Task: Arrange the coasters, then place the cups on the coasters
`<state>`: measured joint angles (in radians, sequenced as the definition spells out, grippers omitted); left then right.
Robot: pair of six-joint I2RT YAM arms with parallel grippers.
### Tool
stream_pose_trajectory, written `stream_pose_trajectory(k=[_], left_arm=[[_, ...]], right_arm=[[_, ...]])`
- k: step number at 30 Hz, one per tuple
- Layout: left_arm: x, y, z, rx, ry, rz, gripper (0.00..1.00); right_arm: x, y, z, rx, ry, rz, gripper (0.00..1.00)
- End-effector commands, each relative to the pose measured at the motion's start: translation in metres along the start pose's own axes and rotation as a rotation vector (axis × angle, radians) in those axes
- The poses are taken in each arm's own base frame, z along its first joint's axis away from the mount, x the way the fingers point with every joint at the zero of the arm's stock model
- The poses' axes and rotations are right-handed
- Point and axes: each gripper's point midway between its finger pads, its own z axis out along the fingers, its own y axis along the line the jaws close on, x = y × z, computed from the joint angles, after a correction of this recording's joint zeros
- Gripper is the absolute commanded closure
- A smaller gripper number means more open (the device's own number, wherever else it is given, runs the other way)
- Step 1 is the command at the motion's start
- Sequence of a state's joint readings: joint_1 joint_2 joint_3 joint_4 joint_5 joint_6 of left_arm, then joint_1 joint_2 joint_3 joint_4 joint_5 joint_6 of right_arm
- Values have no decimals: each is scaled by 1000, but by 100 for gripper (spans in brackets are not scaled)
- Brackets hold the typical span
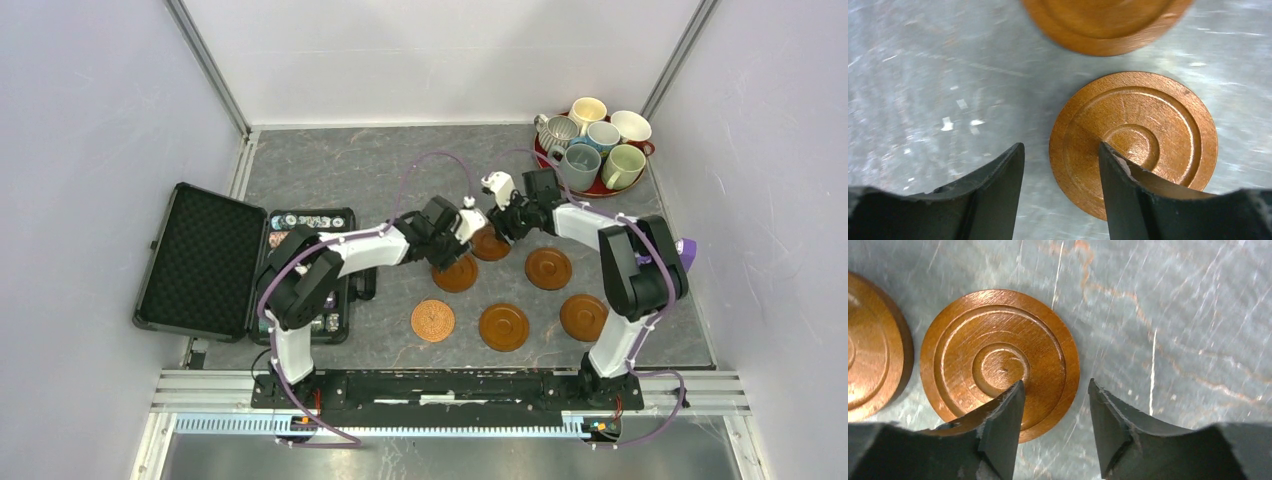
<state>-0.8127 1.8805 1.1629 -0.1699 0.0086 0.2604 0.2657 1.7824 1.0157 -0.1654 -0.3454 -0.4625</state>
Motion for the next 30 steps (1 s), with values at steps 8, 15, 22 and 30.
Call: stream_pose_trajectory(k=[8, 15, 22, 30], left_arm=[[12, 141, -1, -109, 3, -348, 42], [2, 182, 11, -132, 11, -388, 43], [-23, 188, -25, -143, -45, -368, 26], [-29, 118, -109, 61, -122, -185, 0]], right_arm=[[-80, -39, 84, 108, -47, 16, 53], [-133, -76, 122, 152, -114, 39, 53], [-170, -72, 99, 117, -204, 16, 42], [-183, -67, -22, 138, -296, -17, 13]])
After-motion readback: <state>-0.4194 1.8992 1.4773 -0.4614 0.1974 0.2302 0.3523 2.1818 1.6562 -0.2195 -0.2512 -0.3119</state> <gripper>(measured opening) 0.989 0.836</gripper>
